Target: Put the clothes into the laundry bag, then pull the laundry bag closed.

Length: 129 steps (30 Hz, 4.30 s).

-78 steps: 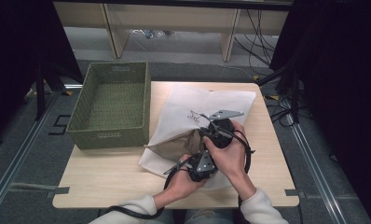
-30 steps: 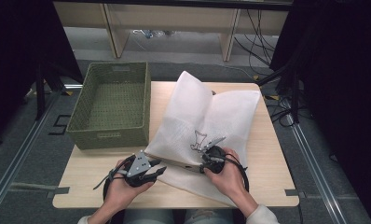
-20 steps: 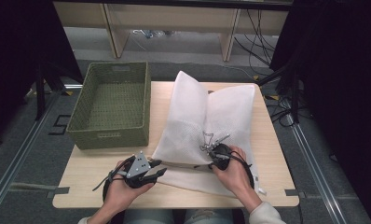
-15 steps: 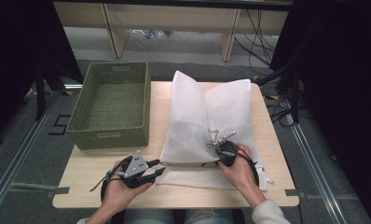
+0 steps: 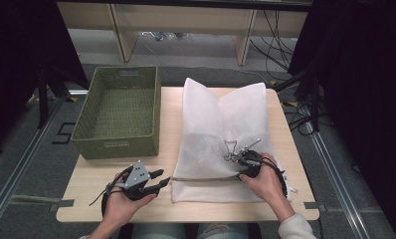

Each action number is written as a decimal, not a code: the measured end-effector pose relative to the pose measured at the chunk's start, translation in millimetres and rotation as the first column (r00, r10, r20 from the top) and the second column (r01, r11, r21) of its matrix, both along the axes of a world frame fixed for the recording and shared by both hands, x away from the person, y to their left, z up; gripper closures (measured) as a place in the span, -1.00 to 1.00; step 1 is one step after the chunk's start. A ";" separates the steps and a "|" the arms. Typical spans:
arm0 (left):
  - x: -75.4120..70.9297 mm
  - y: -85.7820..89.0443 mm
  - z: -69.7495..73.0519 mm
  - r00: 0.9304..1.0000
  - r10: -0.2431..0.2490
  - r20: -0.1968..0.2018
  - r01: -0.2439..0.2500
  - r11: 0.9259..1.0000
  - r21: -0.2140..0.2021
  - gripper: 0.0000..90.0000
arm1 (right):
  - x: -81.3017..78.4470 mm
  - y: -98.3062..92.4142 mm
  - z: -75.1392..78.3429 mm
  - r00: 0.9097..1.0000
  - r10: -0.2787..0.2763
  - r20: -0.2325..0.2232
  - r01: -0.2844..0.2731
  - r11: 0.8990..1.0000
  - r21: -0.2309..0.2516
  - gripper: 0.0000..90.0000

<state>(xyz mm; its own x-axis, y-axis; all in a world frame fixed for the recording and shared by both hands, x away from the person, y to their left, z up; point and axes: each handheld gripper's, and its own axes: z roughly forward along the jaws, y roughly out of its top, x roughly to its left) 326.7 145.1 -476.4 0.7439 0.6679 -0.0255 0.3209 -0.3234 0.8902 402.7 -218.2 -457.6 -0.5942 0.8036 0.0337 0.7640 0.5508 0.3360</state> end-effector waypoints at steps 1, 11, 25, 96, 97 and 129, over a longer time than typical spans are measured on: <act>-0.1 2.1 -0.6 1.000 0.006 -0.006 -0.006 1.000 0.004 0.32 | -1.7 -1.9 4.2 1.000 0.011 0.011 -0.012 1.000 0.020 0.63; 0.8 0.0 -7.1 0.999 0.010 -0.030 -0.010 1.000 0.014 0.13 | -20.8 19.9 55.4 0.987 0.058 0.147 -0.080 0.986 0.148 0.43; -2.5 -5.9 -12.0 0.993 0.020 -0.114 -0.022 1.000 -0.019 -0.32 | -4.9 98.1 49.1 0.985 0.083 0.152 -0.113 0.972 0.205 0.55; 48.8 -4.5 -32.6 0.947 0.132 -0.292 -0.097 0.987 0.131 0.98 | -3.2 94.4 61.3 0.980 0.071 0.185 -0.115 0.964 0.240 0.61; 50.2 -6.0 -33.1 0.950 0.130 -0.285 -0.092 0.985 0.143 0.98 | -3.1 94.2 61.7 0.981 0.074 0.181 -0.118 0.963 0.242 0.61; 48.0 -14.1 -31.7 0.953 0.053 -0.298 0.006 0.981 0.193 0.99 | -3.6 96.4 60.9 0.980 0.072 0.185 -0.114 0.967 0.227 0.60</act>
